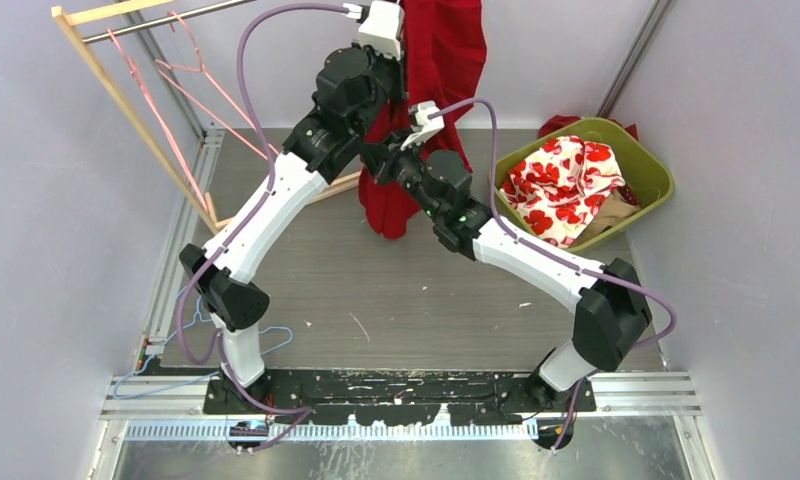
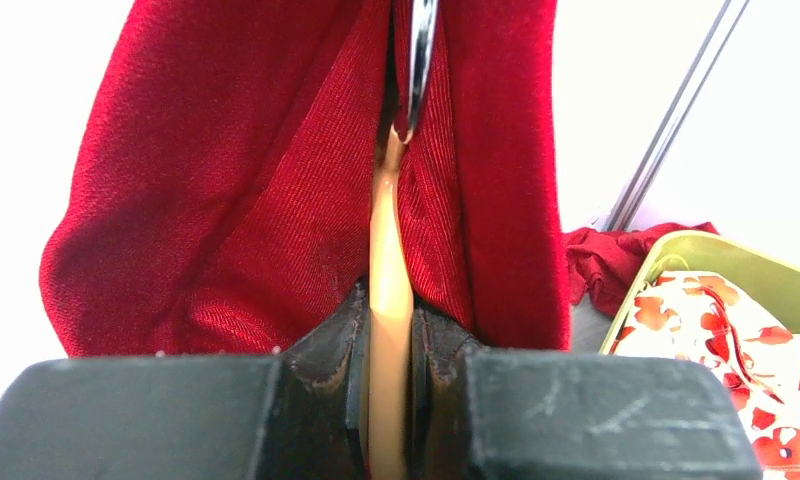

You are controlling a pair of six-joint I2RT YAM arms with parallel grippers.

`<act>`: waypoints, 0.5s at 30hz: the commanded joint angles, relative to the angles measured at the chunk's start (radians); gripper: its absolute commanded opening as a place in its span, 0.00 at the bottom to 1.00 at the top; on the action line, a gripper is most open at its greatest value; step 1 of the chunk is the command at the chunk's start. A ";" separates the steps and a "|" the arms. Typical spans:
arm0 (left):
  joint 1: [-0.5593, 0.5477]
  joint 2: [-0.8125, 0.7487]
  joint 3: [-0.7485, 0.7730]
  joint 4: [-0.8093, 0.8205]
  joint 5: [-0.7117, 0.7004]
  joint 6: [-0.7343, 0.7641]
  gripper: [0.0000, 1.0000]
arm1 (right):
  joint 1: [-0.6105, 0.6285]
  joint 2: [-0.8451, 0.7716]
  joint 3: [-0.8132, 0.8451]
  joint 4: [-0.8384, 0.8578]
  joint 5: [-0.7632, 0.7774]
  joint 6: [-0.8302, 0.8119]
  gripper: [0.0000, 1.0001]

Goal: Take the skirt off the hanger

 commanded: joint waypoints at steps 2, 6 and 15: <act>0.011 -0.119 0.166 0.522 -0.054 -0.110 0.00 | 0.089 0.105 -0.110 -0.384 -0.153 0.026 0.01; 0.010 -0.173 0.080 0.521 -0.034 -0.186 0.00 | 0.122 0.039 -0.118 -0.461 -0.020 -0.040 0.01; 0.005 -0.344 -0.251 0.493 0.006 -0.345 0.00 | 0.212 -0.191 -0.077 -0.663 0.203 -0.124 0.01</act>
